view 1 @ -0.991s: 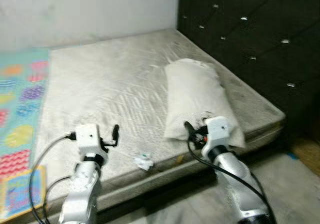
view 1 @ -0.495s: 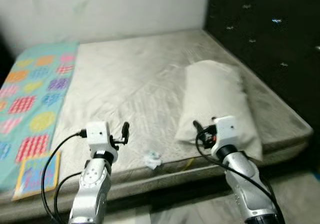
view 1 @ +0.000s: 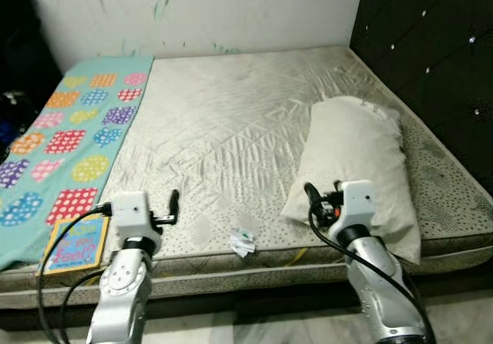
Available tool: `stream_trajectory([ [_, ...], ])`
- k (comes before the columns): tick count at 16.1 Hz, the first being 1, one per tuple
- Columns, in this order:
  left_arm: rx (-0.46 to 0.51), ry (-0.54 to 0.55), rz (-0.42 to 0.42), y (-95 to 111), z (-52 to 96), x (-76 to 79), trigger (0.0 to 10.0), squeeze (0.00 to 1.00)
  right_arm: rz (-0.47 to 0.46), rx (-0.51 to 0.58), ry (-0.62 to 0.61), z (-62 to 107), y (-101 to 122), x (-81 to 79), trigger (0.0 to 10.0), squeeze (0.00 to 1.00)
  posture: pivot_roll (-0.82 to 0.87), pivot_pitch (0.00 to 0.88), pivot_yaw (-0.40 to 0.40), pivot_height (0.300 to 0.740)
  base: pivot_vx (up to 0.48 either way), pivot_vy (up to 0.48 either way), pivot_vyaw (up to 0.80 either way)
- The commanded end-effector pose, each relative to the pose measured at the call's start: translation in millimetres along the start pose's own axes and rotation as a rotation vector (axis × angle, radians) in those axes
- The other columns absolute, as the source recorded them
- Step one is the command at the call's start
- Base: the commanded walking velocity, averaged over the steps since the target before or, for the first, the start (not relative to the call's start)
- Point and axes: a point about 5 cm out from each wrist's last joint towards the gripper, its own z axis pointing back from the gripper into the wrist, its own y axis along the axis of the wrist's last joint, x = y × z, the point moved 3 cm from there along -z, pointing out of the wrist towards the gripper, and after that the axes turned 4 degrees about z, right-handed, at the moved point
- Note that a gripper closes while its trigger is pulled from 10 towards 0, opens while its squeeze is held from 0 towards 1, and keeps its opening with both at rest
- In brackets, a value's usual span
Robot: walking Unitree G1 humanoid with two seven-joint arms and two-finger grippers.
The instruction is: Clean up the room
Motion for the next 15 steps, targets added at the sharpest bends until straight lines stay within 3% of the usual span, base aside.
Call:
stream_trajectory([
  [1,0.010,-0.012,0.001,3.2,-1.6,0.1,10.0,0.00,-0.003,0.013,-0.004,-1.1,4.9,-0.1,10.0,0.00,-0.16,0.000,0.019,0.740,0.000,0.000,0.00],
  [9,0.011,-0.077,0.048,3.7,-1.1,17.6,10.0,0.00,-0.004,0.003,0.003,-3.3,4.0,-2.2,10.0,0.00,-0.16,0.000,0.015,0.740,0.000,0.000,-0.13],
  [15,0.014,-0.089,0.050,4.8,-3.2,17.1,10.0,0.00,0.006,0.003,0.012,-5.2,4.6,-2.2,10.0,0.00,-0.16,0.000,0.010,0.740,0.000,0.000,0.00],
])
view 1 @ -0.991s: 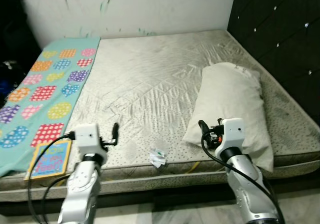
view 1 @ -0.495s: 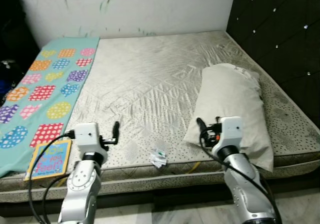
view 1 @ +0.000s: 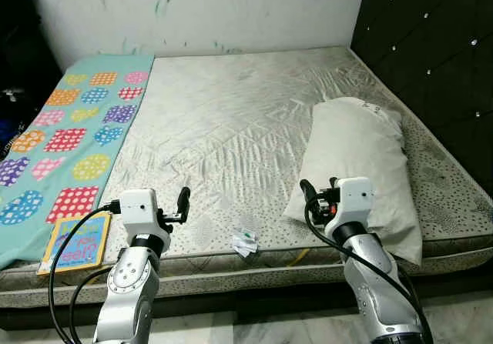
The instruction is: Clean up the room
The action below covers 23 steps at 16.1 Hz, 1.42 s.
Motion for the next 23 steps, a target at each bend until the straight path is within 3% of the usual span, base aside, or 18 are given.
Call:
stream_trajectory([
  [1,0.011,-0.012,-0.005,4.2,-1.3,-0.9,10.0,0.00,0.002,-0.001,0.011,-2.3,1.0,-1.9,10.0,0.00,-0.16,0.000,0.010,0.740,0.000,0.000,0.00],
  [12,0.002,-0.010,-0.001,1.8,3.2,-2.2,10.0,0.00,0.011,-0.014,-0.012,0.3,-2.5,3.6,10.0,0.00,-0.16,0.000,0.013,0.740,0.314,0.000,0.00],
  [19,-0.005,0.013,-0.006,-0.2,0.6,-0.4,10.0,0.00,0.035,-0.010,0.003,0.7,-2.5,1.0,10.0,0.00,-0.16,0.000,0.013,0.740,0.000,0.000,0.00],
  [23,-0.009,0.006,-0.004,-0.7,-1.7,2.7,10.0,0.00,0.043,-0.010,0.010,0.0,-2.4,-1.0,10.0,0.00,-0.16,0.000,0.011,0.740,0.000,0.000,0.80],
])
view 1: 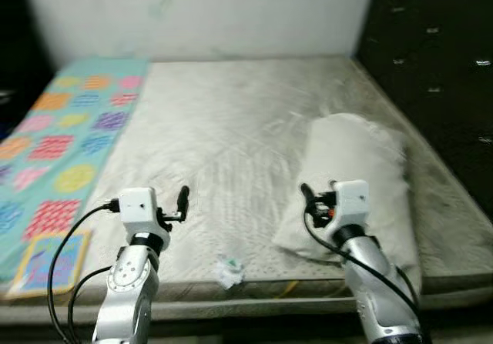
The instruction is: Clean up the room
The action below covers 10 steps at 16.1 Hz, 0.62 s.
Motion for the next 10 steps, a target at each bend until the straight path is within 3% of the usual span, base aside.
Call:
stream_trajectory([
  [1,-0.010,0.003,-0.004,-1.0,-0.9,1.2,10.0,0.00,0.015,0.013,-0.004,-1.4,4.8,3.3,10.0,0.00,-0.16,0.000,0.011,0.740,0.000,0.000,0.80],
  [4,-0.025,0.006,0.000,-3.7,-0.7,2.3,10.0,0.00,0.016,0.010,-0.001,-1.1,3.9,2.9,10.0,0.00,-0.16,0.000,0.011,0.740,0.000,0.000,0.80],
  [10,-0.037,-0.004,0.030,-5.8,-0.9,3.8,10.0,0.00,0.009,-0.001,-0.009,-1.5,1.9,3.4,10.0,0.00,-0.16,0.000,0.012,0.740,0.000,0.000,0.00],
])
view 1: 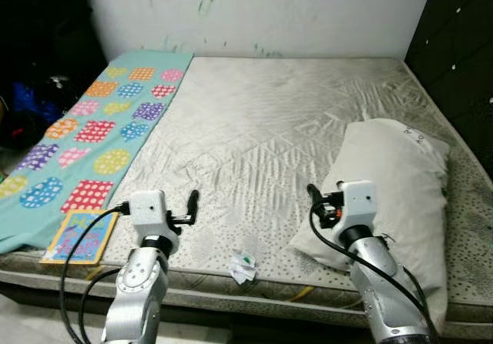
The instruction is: Clean up the room
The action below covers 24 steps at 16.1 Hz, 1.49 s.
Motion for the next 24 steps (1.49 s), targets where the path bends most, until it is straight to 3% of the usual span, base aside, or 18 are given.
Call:
stream_trajectory([
  [1,-0.003,0.008,0.001,0.7,-1.1,-2.8,10.0,0.00,0.005,0.005,0.010,-2.7,3.5,-2.9,10.0,0.00,-0.16,0.000,0.008,0.740,0.000,0.266,0.00],
  [15,0.000,-0.001,-0.010,0.8,-3.2,-2.0,10.0,0.00,0.008,0.008,0.019,-6.4,3.9,-3.2,10.0,0.00,-0.16,0.000,0.005,0.740,0.000,0.338,0.00],
  [24,0.028,-0.014,-0.012,3.7,-2.2,0.1,10.0,0.00,-0.001,0.004,0.020,-3.9,3.2,-3.3,10.0,0.00,-0.17,0.000,0.002,0.740,0.000,0.000,0.00],
])
